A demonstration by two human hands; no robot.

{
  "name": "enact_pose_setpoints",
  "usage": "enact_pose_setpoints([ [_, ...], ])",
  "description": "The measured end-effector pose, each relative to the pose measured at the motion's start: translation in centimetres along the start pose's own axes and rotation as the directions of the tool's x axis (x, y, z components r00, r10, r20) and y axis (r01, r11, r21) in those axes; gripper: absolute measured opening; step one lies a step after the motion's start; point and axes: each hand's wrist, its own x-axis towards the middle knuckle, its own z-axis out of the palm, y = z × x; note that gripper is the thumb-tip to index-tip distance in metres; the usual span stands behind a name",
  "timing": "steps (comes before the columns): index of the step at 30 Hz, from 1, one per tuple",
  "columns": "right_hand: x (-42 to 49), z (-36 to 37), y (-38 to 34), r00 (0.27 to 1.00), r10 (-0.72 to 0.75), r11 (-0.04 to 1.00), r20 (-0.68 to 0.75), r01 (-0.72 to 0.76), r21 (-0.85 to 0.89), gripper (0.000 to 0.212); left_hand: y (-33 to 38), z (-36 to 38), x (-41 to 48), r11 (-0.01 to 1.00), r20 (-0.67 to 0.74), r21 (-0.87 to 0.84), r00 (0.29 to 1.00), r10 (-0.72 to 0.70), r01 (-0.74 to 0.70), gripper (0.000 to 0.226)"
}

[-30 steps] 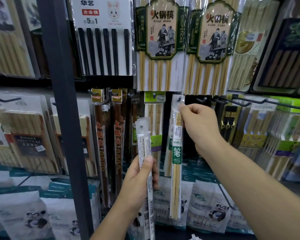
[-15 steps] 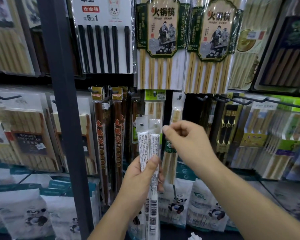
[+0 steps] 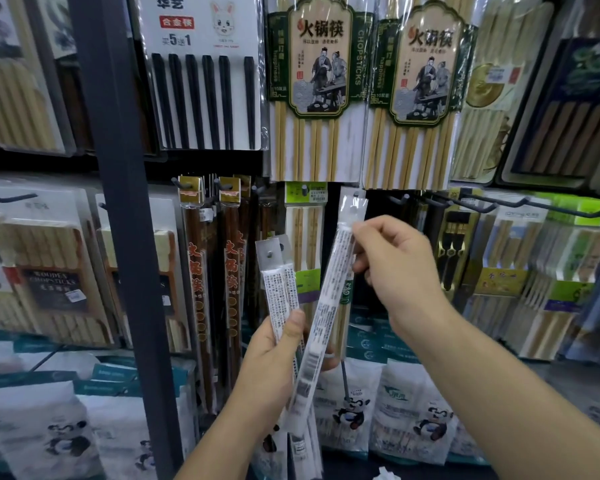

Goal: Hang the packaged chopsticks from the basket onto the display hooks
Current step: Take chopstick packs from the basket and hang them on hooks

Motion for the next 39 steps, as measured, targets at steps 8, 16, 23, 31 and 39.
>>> enact_pose_setpoints([
  [8,2.1,-0.1,-1.0,0.998,0.014,1.000,-0.067,-0.012,0.019,0.034,0.1,-0.5,0.0,0.973,-0.002,0.224,0.999,0.050,-0.048,0.055],
  [16,2.6,0.1,-0.3,0.997,0.009,1.000,-0.071,-0.010,-0.009,0.029,0.1,-0.7,0.1,0.973,-0.015,0.225,0.999,0.046,-0.041,0.040],
  [23,2.7,0.1,1.3,0.993,-0.043,0.978,-0.113,0.019,-0.209,0.037,0.2,-0.7,0.1,0.984,-0.017,0.173,0.999,0.034,-0.031,0.048],
  [31,0.7,-0.2,3.0,0.989,-0.099,0.956,-0.112,0.064,-0.287,0.028,0.0,-0.9,0.3,0.988,-0.012,0.154,1.000,0.020,-0.018,0.047],
  [39,-1.5,1.2,3.2,0.976,-0.145,0.967,0.165,0.175,-0.186,0.012,0.6,0.2,-0.3,0.998,0.068,0.062,0.997,0.023,-0.027,0.026],
])
